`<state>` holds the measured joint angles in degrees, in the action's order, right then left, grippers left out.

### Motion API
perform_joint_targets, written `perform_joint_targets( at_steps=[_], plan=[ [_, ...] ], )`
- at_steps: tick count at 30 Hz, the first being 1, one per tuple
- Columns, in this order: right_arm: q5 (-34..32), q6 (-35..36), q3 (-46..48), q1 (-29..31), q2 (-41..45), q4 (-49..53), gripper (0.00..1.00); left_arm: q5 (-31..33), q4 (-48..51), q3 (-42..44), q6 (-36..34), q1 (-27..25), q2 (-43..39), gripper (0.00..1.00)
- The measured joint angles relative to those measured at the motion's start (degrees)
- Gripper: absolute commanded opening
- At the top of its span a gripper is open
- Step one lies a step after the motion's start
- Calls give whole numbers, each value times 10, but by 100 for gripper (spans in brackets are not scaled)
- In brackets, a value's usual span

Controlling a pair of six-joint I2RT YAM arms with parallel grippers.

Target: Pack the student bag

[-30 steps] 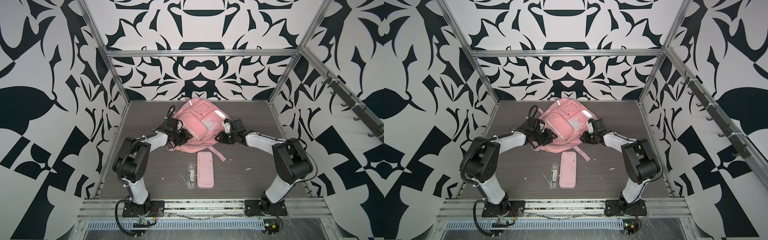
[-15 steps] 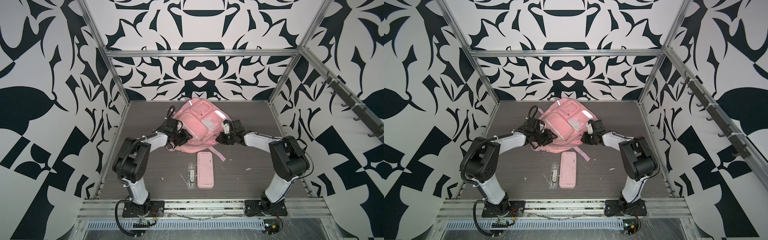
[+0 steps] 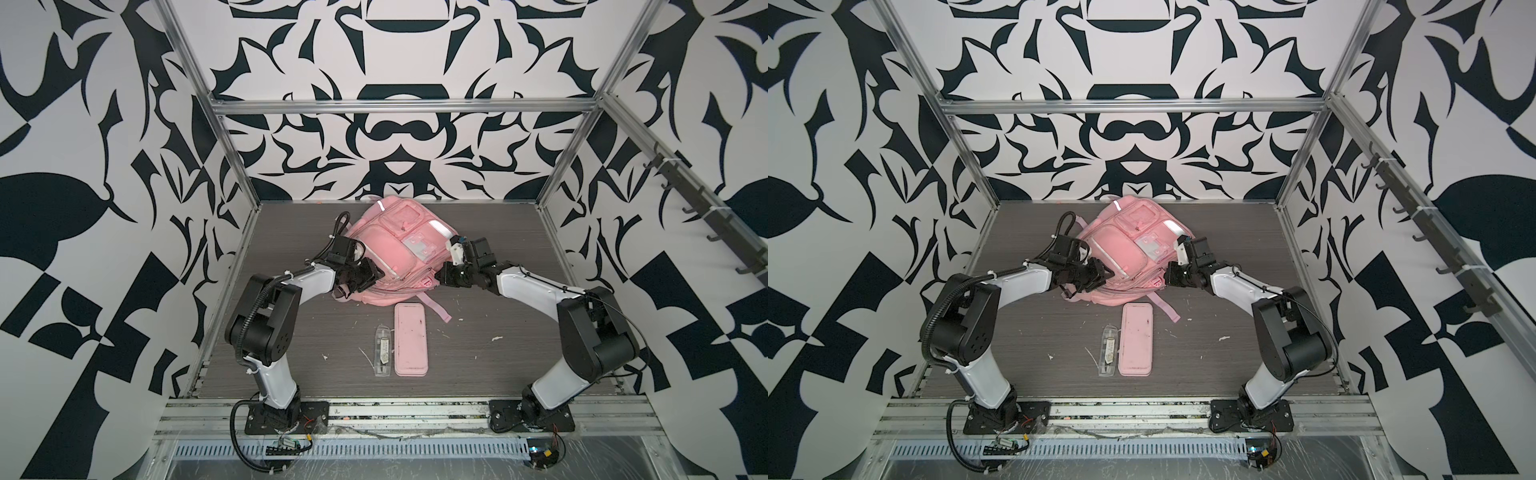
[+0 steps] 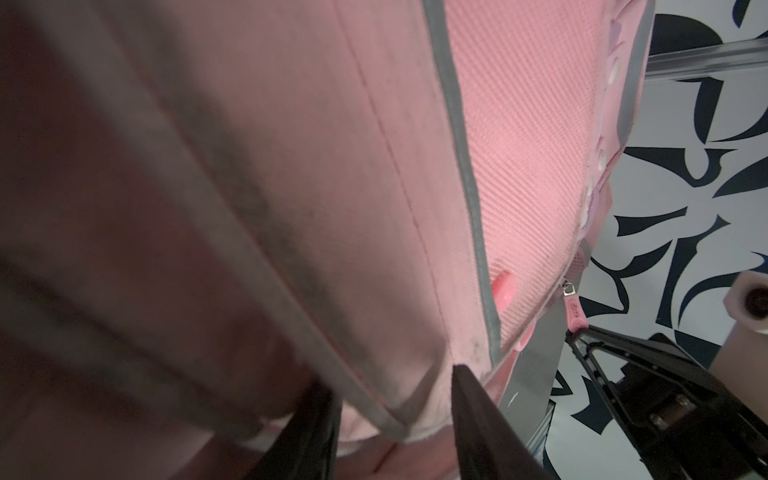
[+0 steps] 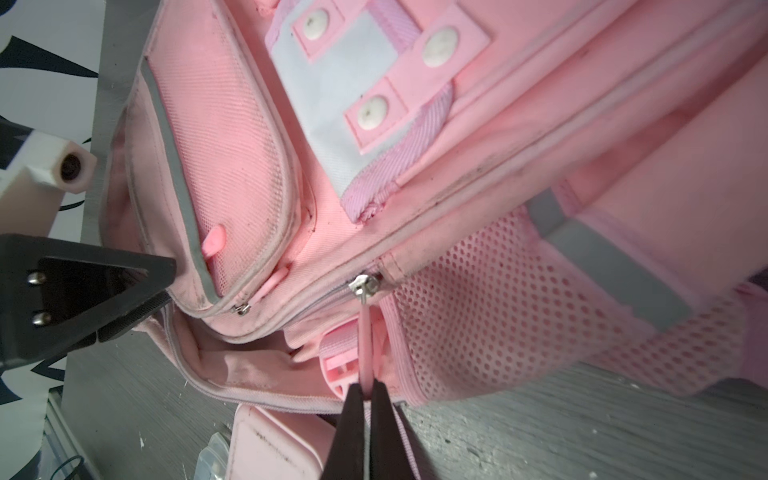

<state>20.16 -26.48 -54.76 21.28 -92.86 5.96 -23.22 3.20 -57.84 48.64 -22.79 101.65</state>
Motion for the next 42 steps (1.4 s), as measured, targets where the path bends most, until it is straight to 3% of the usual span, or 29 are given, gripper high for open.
perform_joint_targets(
  at_steps=[3, 9, 17, 28, 42],
  plan=[
    [-12, 5, 0, 2, 3, 8, 3, 0, 0, 0, 0, 0, 0, 42],
    [-38, 22, -15, 16, 2, 39, 0, -1, 9, -1, 9, 0, 2, 23],
    [-118, 69, -80, 84, -3, 127, 0, -1, 38, -24, 16, 0, 2, 0],
    [-159, 110, -150, 146, -37, 208, 0, -7, 45, -30, 44, 2, -17, 0],
    [-70, 90, -173, 203, -40, 199, 0, -6, 48, -32, 61, 0, -71, 0]
  ],
)
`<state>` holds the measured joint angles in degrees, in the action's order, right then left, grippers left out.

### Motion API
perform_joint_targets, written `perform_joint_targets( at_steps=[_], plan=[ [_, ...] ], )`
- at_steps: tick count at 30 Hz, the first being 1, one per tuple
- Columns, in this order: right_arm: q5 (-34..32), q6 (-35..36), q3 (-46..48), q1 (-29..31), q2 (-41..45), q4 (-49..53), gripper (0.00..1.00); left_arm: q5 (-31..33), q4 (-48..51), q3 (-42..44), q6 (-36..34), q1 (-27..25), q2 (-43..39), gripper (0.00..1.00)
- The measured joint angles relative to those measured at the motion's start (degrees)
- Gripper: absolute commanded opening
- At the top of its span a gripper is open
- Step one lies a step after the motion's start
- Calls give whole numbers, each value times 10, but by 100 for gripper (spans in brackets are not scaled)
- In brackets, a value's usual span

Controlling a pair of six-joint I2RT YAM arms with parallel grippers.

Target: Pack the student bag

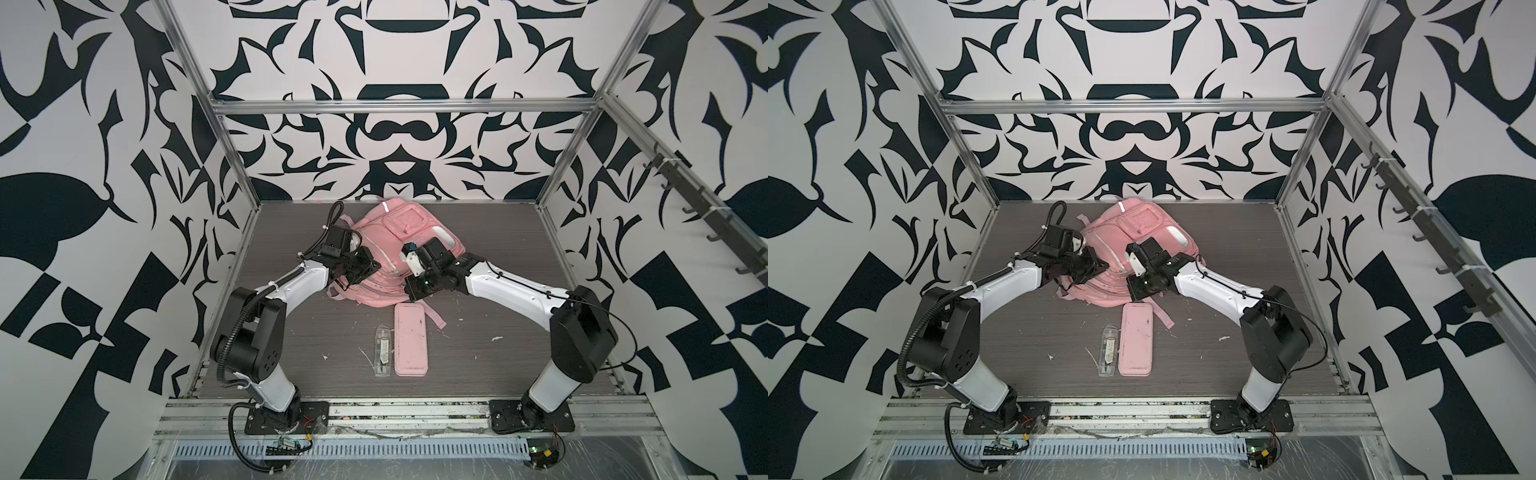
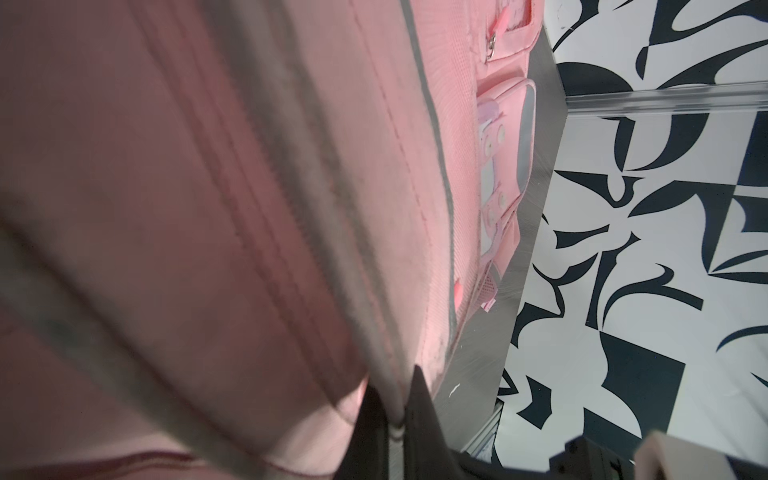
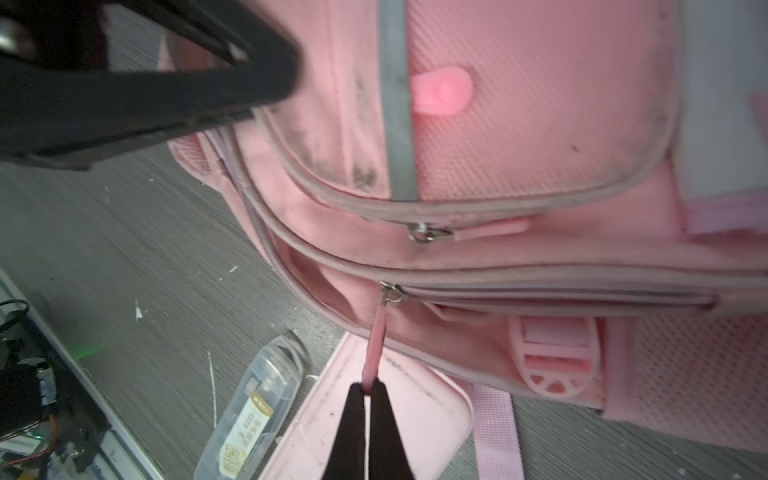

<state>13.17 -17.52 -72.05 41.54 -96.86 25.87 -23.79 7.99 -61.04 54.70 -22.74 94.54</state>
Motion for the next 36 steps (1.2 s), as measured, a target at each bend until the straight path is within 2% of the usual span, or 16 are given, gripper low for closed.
perform_joint_targets(
  at_steps=[10, 17, 18, 22, 28, 36],
  plan=[
    [44, -35, -79, 62, -53, -46, 0, 2, 2, -14, 5, -16, 0, 0],
    [30, -53, -93, 64, -71, -62, 0, 8, 13, -17, -4, -17, 0, 2],
    [27, -53, -93, 63, -70, -62, 3, 9, 15, -18, -7, -17, 0, 2],
    [-4, -50, -68, 60, -50, -63, 26, 11, 23, -20, -19, -13, 0, 2],
    [-60, -66, -2, 45, -10, -61, 31, 10, 27, -22, -24, -13, 0, 0],
    [-105, -105, 33, 35, -21, -92, 42, 4, 43, -45, -26, -13, 0, 0]
  ],
)
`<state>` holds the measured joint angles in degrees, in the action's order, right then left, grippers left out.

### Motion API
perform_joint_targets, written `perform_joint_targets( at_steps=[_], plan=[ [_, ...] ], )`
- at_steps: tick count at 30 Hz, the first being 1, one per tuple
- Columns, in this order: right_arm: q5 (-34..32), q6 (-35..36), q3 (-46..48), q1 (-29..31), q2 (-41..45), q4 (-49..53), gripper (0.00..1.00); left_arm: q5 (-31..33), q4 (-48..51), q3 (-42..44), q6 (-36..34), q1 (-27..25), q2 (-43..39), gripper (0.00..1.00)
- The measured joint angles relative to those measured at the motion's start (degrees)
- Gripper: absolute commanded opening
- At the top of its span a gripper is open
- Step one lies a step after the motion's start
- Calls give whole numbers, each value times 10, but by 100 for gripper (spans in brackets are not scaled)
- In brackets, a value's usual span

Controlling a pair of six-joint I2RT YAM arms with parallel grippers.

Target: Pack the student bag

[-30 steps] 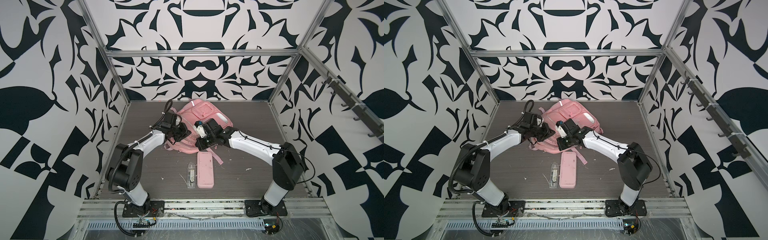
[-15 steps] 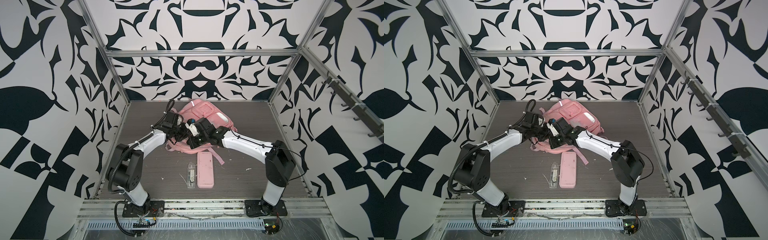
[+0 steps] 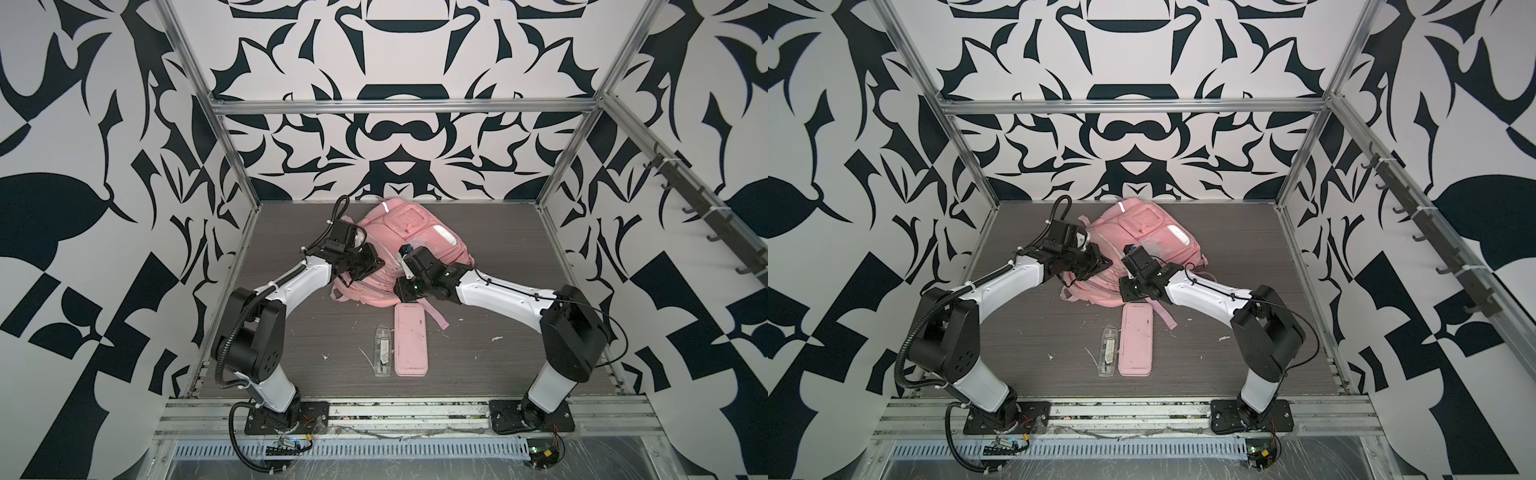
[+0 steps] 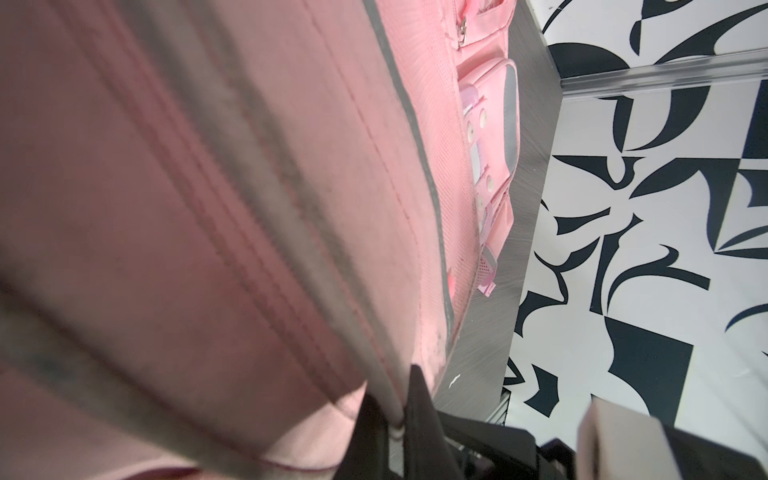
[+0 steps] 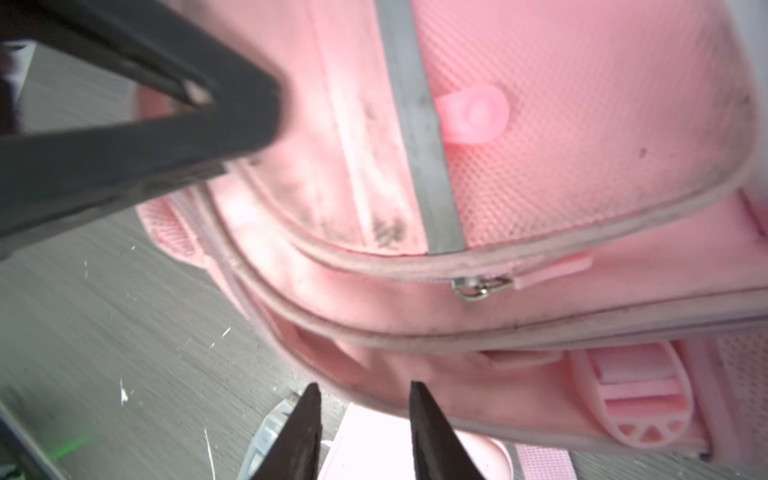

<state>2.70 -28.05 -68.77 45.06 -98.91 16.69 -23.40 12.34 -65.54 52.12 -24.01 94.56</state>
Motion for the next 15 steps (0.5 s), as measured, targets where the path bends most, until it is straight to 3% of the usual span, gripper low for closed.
perform_joint_targets(
  at_steps=[11, 15],
  plan=[
    [-12, -53, 2, 0, -43, -64, 44, -2, 8, -12, 0, -1, 0, 0],
    [-24, -76, 19, 0, -43, -91, 36, -2, 8, -12, 0, -2, 0, 0]
  ],
)
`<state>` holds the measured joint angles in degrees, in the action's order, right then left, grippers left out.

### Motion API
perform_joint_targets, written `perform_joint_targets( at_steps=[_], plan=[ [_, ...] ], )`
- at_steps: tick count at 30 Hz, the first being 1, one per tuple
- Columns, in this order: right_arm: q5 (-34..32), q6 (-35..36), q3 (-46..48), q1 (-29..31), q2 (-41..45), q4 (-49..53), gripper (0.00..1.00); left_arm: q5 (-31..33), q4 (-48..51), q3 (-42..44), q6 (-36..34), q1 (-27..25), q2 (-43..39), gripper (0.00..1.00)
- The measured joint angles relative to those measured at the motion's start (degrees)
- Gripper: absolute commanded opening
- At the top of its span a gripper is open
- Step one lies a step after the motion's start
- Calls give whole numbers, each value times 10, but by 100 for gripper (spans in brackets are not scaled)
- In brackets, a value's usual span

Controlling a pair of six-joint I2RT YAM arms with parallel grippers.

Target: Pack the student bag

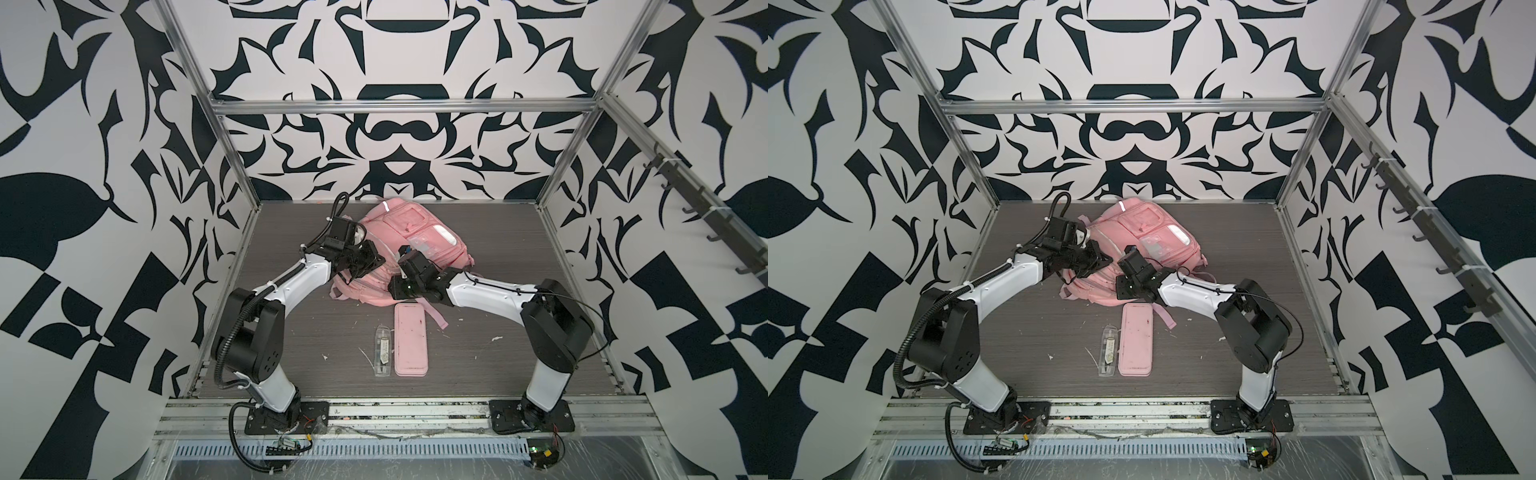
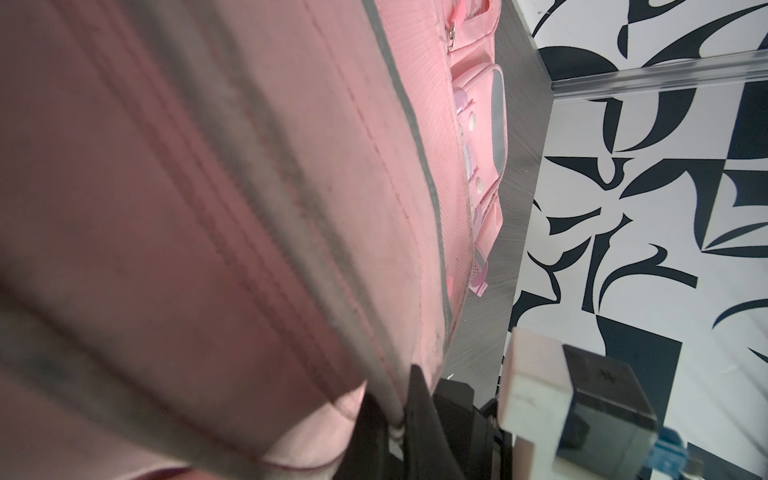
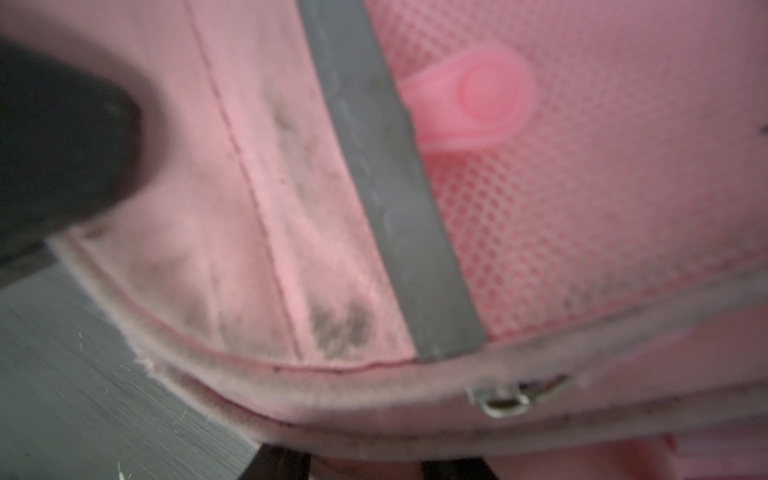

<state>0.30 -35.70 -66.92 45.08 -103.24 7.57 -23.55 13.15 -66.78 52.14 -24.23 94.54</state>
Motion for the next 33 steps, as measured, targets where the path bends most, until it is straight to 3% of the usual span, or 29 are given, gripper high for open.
perform_joint_targets(
  at_steps=[5, 12, 19, 28, 33],
  plan=[
    [-9, -23, 18, 0, 0, -21, 13, 0, 0, 0, 0, 0, 0, 0],
    [-7, -31, 64, 0, 41, -49, 6, -1, -1, 0, -1, -2, 0, 0],
    [33, -36, 118, -16, 116, -70, 6, -7, -10, 0, -1, -3, 0, 0],
    [111, -45, 128, -51, 126, -66, 7, -7, -13, 0, -1, -3, 0, 0],
    [126, -23, 109, -56, 125, -10, 17, -7, -12, 0, -1, -3, 0, 0]
  ],
)
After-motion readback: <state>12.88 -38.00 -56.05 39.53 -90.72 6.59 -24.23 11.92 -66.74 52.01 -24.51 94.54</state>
